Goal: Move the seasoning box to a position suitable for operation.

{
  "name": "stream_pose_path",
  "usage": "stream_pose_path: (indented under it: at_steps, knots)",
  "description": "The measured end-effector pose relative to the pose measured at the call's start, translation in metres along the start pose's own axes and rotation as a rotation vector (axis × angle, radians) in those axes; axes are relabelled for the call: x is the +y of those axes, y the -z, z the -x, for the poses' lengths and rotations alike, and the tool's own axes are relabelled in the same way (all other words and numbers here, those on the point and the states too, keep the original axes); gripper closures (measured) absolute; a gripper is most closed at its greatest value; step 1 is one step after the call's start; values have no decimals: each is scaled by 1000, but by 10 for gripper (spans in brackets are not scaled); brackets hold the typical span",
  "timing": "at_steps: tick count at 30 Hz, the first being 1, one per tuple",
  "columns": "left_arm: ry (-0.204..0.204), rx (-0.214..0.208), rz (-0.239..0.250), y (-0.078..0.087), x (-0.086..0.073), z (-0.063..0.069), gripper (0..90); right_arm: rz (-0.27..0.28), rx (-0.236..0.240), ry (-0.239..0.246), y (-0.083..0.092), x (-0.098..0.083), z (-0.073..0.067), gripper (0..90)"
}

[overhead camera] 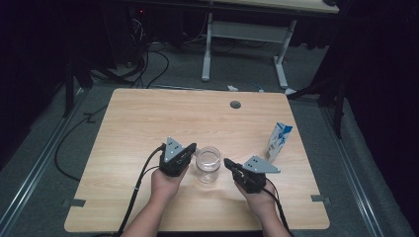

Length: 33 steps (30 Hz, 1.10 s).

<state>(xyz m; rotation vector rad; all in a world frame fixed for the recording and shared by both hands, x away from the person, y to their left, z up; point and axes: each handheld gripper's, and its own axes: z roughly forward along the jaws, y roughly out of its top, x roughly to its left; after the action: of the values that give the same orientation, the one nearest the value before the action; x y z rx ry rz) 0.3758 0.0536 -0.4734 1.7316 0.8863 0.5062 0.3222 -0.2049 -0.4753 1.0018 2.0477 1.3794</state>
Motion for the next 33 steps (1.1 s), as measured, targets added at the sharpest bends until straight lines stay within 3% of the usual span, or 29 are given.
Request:
stream_pose_path:
  at_steps: [28, 33]
  knots:
    - [13, -6, 9, -2, -1, -2, 900, 6, 35, 10, -6, 3, -9, 897]
    - [43, -9, 36, 12, -3, -3, 898, 28, 52, 25, -5, 8, -14, 897]
